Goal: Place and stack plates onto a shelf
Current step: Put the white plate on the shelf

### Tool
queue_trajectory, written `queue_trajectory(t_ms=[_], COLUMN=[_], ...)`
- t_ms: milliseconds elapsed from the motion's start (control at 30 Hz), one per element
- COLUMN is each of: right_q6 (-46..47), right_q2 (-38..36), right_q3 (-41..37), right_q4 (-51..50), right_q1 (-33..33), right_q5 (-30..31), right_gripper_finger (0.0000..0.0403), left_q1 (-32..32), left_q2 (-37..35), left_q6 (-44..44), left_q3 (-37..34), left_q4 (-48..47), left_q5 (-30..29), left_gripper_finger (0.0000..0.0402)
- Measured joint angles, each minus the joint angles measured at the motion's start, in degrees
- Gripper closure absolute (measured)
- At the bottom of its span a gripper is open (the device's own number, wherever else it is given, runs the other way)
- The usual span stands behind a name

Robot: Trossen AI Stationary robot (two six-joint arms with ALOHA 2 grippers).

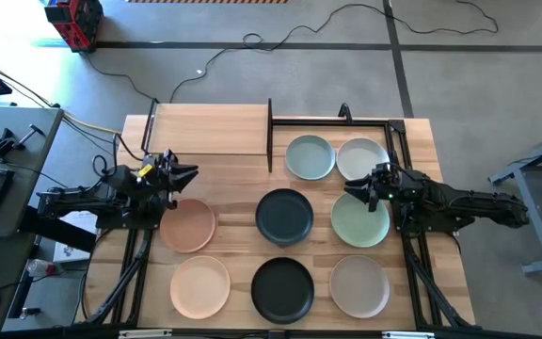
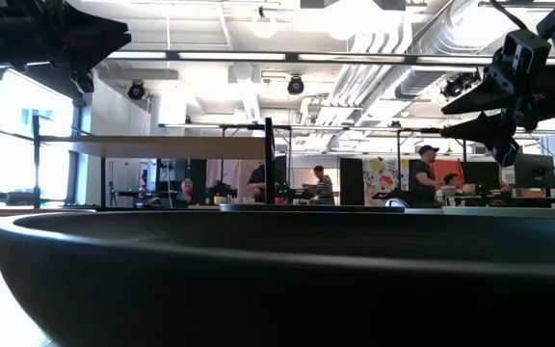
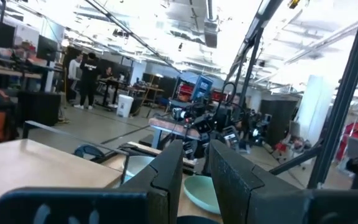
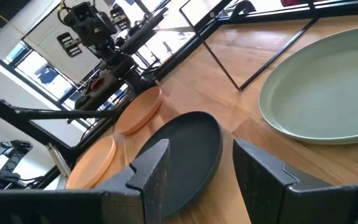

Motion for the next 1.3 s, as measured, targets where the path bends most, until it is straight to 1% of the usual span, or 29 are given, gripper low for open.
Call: queue_trajectory(t_ms=[167,467,567,667,800,1000,1100,1200,1300], right_q6=[-0.02,-0.46,-0.44,-0.33,-1.82,-6.74,-9.77,-12.98,-15.89], right_q2=[-0.01,-0.01,0.00,0.00,0.00,0.00,0.00,0.00,0.00], right_q3=[0.00,0.00,0.00,0.00,0.00,0.00,0.00,0.38,2.64], right_q4=[0.00,0.00,0.01,0.82,6.32,18.60,25.61,31.41,33.00], right_q1=[0.00,0.01,0.00,0.00,0.00,0.01,0.01,0.00,0.00], right_q5=[0.01,1.07,1.09,1.09,1.12,1.33,2.21,2.29,2.27], right_gripper_finger=[0.0243,0.0243,0.0243,0.0243,0.0243,0.0243,0.0243,0.0243,0.0243], left_q1=[-0.02,-0.02,-0.02,-0.02,0.00,-0.02,-0.02,-0.02,-0.02], left_q2=[0.02,-0.01,-0.01,0.02,0.02,0.00,-0.01,0.02,1.32], left_q6=[-0.17,-1.44,-3.53,-4.29,-1.63,4.98,6.51,6.55,6.63], left_q3=[0.00,0.00,0.00,-0.02,-0.02,-0.02,-0.02,1.53,4.69], left_q4=[0.08,2.93,3.03,4.75,10.87,23.76,28.63,28.40,26.74], left_q5=[0.01,-0.10,-2.42,-6.73,-10.37,-10.78,-10.75,-10.60,-10.54], left_gripper_finger=[0.0330,0.0330,0.0330,0.0330,0.0330,0.0330,0.0330,0.0330,0.0330])
